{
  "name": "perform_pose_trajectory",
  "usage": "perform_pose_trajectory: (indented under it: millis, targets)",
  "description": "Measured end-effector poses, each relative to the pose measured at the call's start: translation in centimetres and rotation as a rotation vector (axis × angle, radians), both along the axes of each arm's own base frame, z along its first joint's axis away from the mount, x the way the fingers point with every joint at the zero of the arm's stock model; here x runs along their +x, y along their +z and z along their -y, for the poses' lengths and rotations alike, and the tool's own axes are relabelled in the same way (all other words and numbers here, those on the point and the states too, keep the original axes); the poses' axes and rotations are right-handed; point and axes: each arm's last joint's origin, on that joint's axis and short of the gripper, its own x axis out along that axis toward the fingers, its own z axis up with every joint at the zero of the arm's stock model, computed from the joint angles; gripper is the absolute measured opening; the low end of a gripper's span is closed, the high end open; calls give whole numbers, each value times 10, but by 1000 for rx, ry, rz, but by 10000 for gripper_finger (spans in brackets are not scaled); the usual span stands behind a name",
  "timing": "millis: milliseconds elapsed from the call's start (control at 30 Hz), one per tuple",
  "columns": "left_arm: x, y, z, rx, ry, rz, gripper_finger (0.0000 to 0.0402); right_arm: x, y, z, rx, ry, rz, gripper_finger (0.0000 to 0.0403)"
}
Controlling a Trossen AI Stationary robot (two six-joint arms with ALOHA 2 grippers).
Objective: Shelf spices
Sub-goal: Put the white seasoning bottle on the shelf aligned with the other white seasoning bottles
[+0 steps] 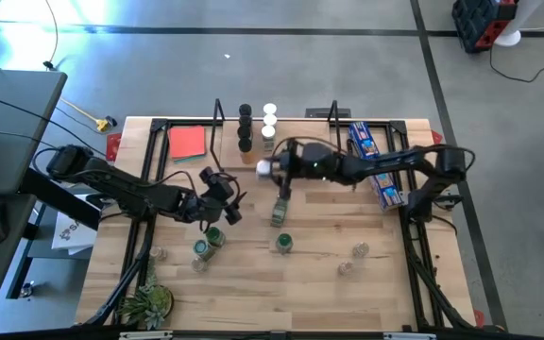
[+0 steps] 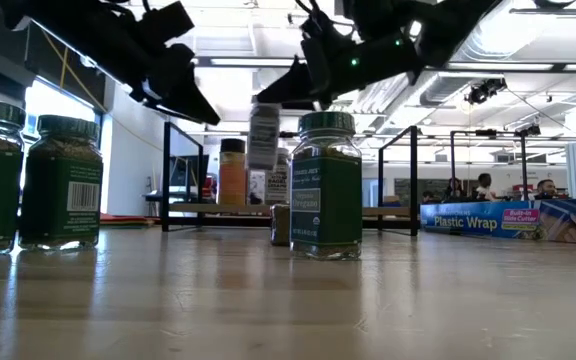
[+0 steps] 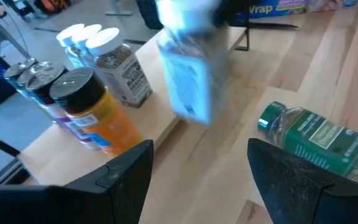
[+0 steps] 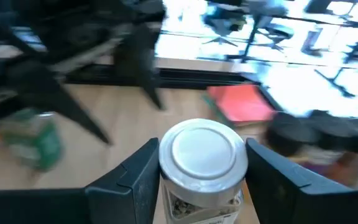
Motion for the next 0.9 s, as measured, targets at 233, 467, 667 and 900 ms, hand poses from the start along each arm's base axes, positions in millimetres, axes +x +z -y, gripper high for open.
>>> perform_pose_trajectory:
  millis: [233, 467, 667, 900]
  targets:
    - [-2, 2, 1, 4, -2, 6, 255, -8, -7, 42, 28, -58, -18, 186]
    - [-2, 2, 2, 2, -3, 7, 255, -5, -33, 58, 55, -74, -75, 186]
    - [-2, 2, 2, 0, -5, 6, 255, -2, -36, 59, 42, -85, -51, 196]
    - [-2, 2, 1, -11, 1, 15, 255, -5, -36, 69, 28, -127, -49, 202]
